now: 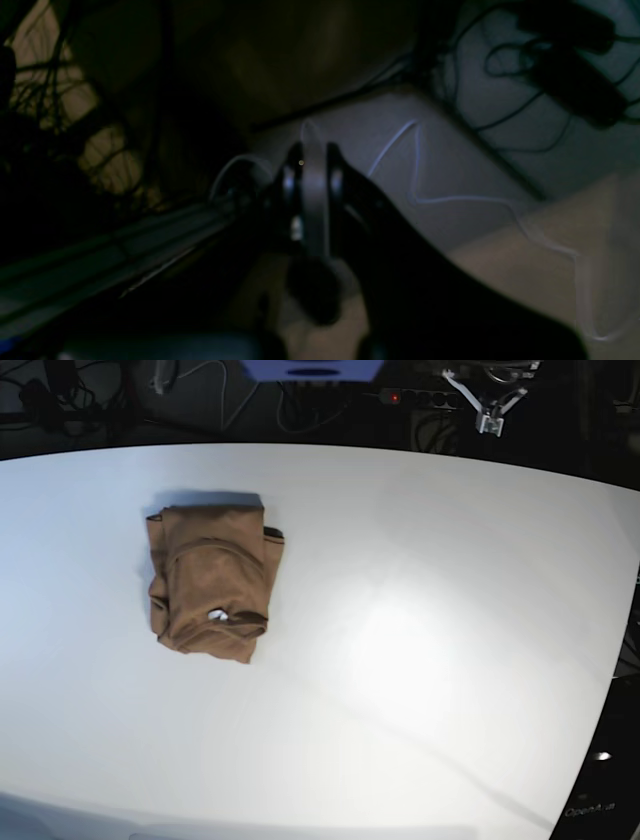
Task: Fold the T-shirt properly
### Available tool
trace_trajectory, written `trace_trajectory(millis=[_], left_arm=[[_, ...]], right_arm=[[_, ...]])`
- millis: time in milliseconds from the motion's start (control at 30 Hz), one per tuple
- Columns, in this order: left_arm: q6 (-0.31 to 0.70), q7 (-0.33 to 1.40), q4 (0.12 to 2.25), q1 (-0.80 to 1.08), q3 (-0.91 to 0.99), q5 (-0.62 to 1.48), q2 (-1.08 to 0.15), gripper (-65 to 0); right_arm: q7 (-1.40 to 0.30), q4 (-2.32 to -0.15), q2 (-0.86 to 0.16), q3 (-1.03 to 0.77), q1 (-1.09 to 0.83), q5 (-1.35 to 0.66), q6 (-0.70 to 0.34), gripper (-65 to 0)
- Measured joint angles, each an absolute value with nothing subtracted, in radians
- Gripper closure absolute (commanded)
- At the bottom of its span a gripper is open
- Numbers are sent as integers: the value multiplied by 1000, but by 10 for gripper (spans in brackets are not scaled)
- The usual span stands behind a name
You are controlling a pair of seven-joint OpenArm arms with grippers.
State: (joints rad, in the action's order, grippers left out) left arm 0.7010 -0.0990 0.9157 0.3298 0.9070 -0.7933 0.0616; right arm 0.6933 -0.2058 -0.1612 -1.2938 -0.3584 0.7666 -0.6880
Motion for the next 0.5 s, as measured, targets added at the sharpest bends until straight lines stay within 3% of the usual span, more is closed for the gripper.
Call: trace_trajectory(millis=[133,267,367,500], left_arm=[[693,-218,653,283,909,-905,-22,-41],[684,-326,332,230,910,-979,-96,-41],[521,-337,121,175,908,-1057,-122,-41],[291,-340,-2,109,910,-1074,-139,-41]], right_arm=[[563,-112,-211,-1294,-290,937,-689,-3],[442,-105,-221,-1294,-234,1075,-439,-4],[395,-97,-215,-1294,-213,1189,-266,-4],[392,-99,-196,-1294,-192,1296,-83,-4]])
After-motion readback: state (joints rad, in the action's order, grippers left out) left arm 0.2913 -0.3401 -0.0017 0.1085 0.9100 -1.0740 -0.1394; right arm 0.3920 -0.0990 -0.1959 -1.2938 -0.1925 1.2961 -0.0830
